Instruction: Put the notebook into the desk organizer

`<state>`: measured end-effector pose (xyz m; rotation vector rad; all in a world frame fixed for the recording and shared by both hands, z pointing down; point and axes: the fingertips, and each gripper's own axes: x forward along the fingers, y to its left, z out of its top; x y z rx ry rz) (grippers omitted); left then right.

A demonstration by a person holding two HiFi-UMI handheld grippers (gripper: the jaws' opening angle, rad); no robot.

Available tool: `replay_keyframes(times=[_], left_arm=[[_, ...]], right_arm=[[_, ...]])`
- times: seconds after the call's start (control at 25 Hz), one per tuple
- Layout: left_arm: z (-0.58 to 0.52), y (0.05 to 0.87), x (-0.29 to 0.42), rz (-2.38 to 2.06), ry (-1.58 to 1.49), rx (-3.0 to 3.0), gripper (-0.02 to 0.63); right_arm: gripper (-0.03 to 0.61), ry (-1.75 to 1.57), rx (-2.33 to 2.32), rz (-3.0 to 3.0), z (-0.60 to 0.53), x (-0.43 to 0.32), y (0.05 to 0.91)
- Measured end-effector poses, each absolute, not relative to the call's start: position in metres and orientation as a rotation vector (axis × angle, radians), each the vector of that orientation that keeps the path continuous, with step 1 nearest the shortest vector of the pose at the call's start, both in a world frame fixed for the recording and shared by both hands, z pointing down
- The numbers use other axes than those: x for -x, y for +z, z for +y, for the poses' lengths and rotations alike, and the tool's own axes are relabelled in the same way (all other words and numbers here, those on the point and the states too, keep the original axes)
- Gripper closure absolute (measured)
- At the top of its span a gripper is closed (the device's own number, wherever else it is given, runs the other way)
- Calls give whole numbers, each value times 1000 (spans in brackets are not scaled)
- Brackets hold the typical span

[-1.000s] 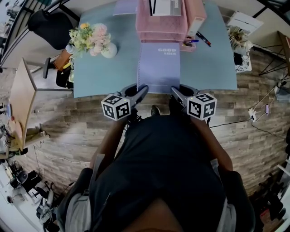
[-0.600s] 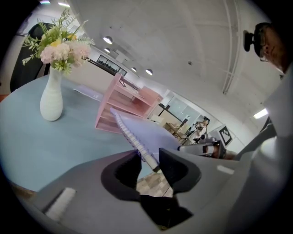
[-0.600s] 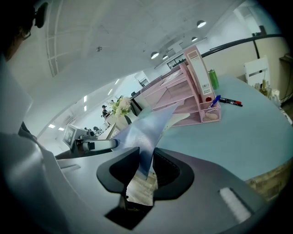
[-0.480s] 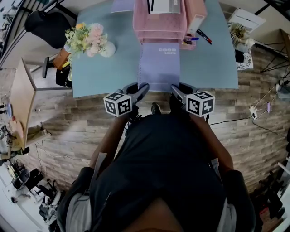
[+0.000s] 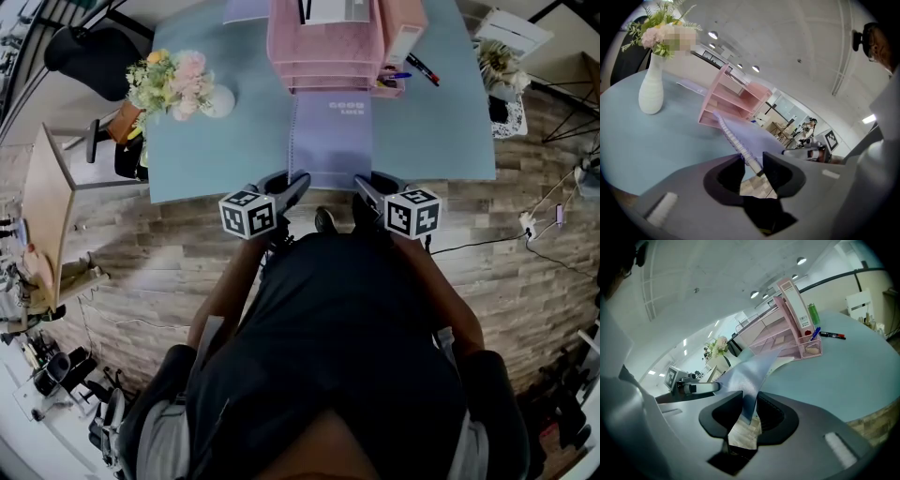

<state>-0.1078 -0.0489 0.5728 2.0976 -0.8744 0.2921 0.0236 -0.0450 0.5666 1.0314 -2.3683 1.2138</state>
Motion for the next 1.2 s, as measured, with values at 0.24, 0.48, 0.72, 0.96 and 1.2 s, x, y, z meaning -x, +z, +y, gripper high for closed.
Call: replay_keyframes(times=[0.24,0.48,0.72,0.96,1.2], left_arm=[[-55,582,109,-877,295,-2086,437],[-63,589,113,-877,303,-2078,437],[-74,595,117,-872,302,-2072,437],[-78,601,120,-863,305,-2058,439],[-76,610,119,-847,313,-2038,442]], right_arm=[[486,1229,-1035,-2367,-51,-23,578],[485,1242,-1040,-2359,-59,-18,586],[485,1243,-1051,-2350,-69,-15,592],[485,1247,-1046,-2331,-74,-13,597],[485,1278,-1036,-2296,-73,-13,608]])
